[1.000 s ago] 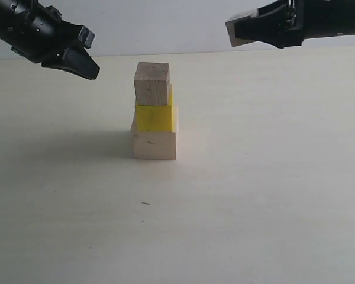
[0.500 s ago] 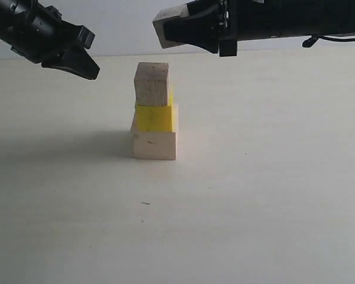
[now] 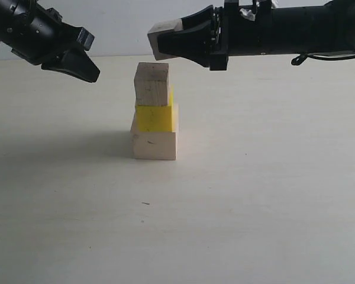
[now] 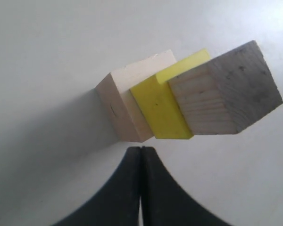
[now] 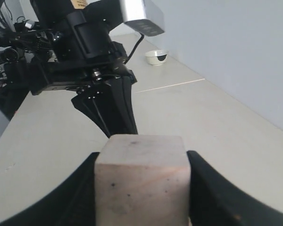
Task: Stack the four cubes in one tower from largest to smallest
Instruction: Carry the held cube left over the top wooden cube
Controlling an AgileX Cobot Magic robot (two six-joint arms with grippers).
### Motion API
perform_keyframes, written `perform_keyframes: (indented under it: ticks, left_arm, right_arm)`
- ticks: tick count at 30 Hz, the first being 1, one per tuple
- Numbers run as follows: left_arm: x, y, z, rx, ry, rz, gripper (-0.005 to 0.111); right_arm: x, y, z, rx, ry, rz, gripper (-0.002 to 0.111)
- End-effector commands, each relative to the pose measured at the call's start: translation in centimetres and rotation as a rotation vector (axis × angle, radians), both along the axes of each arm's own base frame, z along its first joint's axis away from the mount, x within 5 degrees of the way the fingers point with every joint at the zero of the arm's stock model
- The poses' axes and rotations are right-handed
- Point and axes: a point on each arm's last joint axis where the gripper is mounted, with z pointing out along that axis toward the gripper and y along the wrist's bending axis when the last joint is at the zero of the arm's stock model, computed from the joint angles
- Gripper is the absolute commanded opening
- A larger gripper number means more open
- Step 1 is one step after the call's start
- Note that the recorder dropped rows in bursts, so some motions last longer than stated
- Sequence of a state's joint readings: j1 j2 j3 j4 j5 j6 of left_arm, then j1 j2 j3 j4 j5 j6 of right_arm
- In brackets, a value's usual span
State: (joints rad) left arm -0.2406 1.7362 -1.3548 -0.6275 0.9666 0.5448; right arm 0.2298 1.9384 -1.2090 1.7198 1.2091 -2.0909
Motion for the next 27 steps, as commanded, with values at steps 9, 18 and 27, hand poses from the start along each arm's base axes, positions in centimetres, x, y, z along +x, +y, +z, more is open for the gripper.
perform_keyframes:
  ticks: [9, 18, 27]
  left_arm:
    - [0.0, 0.1, 0.3, -0.010, -0.018, 0.009, 0.000]
    - [0.0, 0.1, 0.3, -0.010, -0.018, 0.009, 0.000]
    - [0.0, 0.1, 0.3, -0.009, -0.020, 0.006, 0.000]
  right_arm:
    - [0.0, 0.6, -0.9, 0.017, 0.019, 0.010, 0.000]
    - [0.2, 0.7, -1.8, 0.011, 0.042, 0.012, 0.000]
    - [-0.1, 2.9, -0.6, 0.009, -0.019, 0.081, 0.000]
